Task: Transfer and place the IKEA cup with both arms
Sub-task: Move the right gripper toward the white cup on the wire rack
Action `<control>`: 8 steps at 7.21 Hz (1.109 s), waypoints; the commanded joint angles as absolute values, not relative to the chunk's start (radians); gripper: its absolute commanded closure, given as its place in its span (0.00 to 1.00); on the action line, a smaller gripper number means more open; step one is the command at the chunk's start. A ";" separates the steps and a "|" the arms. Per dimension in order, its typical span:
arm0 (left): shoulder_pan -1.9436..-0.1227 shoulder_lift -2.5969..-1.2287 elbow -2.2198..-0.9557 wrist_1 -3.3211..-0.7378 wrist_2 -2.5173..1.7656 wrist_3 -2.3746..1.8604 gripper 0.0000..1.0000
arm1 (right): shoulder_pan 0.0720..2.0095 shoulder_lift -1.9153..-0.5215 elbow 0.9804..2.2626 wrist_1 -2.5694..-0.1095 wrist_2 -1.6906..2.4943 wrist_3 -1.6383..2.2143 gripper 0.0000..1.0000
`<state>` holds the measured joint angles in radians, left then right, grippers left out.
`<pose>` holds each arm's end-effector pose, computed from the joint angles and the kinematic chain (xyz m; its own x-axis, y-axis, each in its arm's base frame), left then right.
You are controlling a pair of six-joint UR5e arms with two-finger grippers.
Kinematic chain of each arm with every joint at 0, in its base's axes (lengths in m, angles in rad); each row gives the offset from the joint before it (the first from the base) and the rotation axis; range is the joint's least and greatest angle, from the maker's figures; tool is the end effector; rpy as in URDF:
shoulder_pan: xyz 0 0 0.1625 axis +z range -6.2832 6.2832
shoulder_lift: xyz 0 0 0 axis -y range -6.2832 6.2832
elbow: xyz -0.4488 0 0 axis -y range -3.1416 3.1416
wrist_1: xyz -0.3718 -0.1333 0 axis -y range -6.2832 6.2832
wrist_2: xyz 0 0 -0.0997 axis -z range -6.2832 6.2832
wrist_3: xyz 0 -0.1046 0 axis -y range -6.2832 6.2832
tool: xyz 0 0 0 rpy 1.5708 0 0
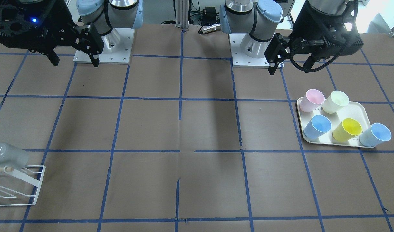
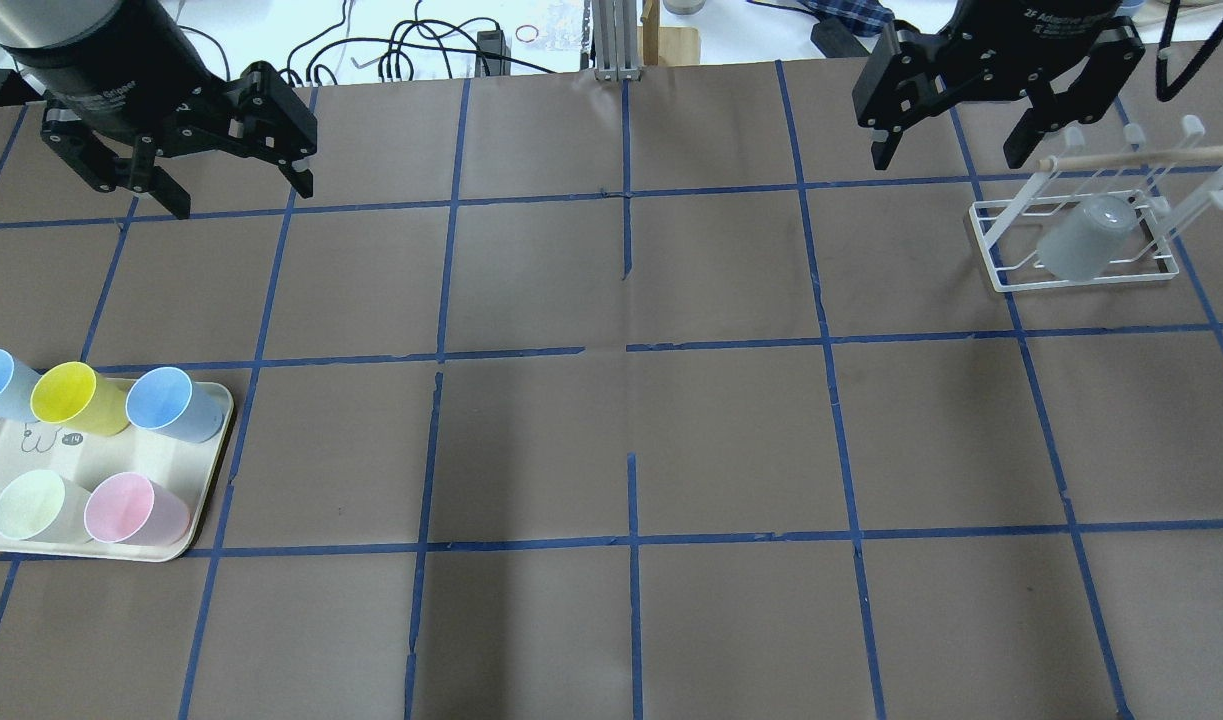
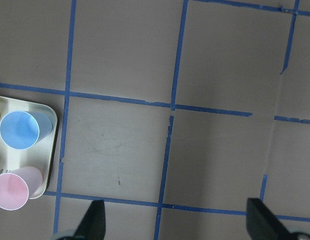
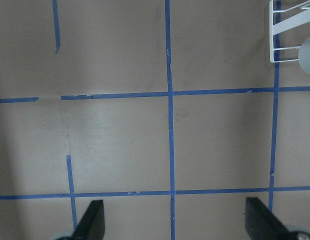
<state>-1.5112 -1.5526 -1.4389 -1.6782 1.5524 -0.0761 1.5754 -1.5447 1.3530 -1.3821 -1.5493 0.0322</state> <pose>-0.1074 -0.4708 0.5666 -0.9907 -0.1344 0.0216 -0.1352 0.9900 -0.0412 0.1377 -0.4761 0.5777 -0.9994 0.0275 -0.0216 0.0276 0.9996 -0.0023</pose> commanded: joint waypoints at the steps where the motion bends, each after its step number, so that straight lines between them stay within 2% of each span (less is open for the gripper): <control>1: -1.511 -1.554 -1.439 -1.677 1.552 -0.077 0.00 | 1.575 -1.545 1.353 -1.382 -1.549 0.032 0.00; 6: -1.512 -1.549 -1.439 -1.677 1.551 -0.078 0.00 | 1.554 -1.537 1.347 -1.382 -1.554 0.015 0.00; 8: -1.513 -1.549 -1.439 -1.677 1.551 -0.077 0.00 | 1.469 -1.542 1.345 -1.411 -1.556 -0.020 0.00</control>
